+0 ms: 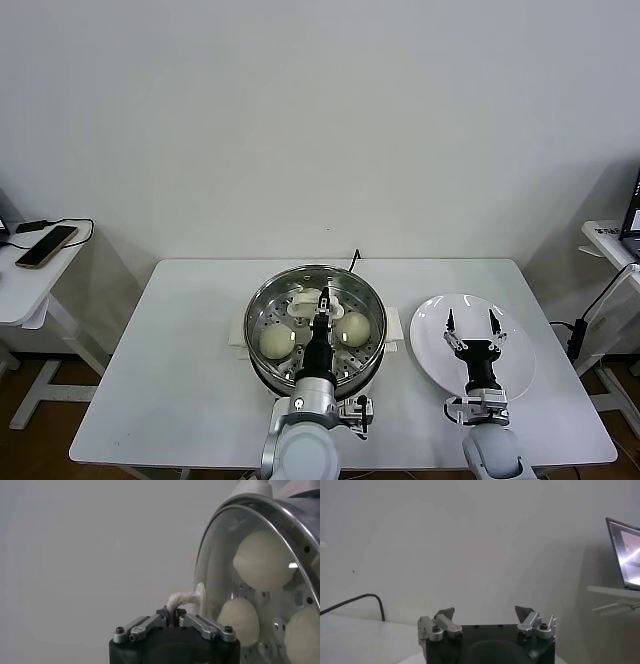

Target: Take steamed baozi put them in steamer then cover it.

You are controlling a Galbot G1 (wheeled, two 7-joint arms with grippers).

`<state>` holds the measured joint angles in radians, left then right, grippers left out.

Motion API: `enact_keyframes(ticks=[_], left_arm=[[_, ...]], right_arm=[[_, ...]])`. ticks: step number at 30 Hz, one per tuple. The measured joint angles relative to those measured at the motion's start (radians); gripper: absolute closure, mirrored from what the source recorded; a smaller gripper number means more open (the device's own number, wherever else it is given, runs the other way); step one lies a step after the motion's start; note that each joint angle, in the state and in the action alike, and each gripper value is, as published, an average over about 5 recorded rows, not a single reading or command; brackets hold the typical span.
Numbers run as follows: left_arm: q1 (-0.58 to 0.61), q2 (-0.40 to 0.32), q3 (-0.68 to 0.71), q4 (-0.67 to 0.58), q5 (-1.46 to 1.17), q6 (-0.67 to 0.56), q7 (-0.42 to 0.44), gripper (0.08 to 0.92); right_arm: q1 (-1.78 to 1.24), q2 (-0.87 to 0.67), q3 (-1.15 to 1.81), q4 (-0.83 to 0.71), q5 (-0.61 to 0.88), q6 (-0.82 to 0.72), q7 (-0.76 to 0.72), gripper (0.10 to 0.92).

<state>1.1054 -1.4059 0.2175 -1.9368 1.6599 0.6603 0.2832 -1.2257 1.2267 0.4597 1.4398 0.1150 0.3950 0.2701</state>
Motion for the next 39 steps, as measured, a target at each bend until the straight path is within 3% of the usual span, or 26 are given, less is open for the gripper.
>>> enact_keyframes(ticks=[24, 39], left_arm=[[0.007, -0.014, -0.014, 0.006, -0.011, 0.000, 0.006, 0.798], [0.031, 0.002, -0.029, -0.047, -0.033, 0.009, 0.015, 0.399]], right_arm=[[0.000, 0.000, 0.007, 0.002, 0.000, 0.001, 0.001, 0.203], [-0.004, 0.005, 0.006, 0.004, -0.005, 0.002, 0.001, 0.203]])
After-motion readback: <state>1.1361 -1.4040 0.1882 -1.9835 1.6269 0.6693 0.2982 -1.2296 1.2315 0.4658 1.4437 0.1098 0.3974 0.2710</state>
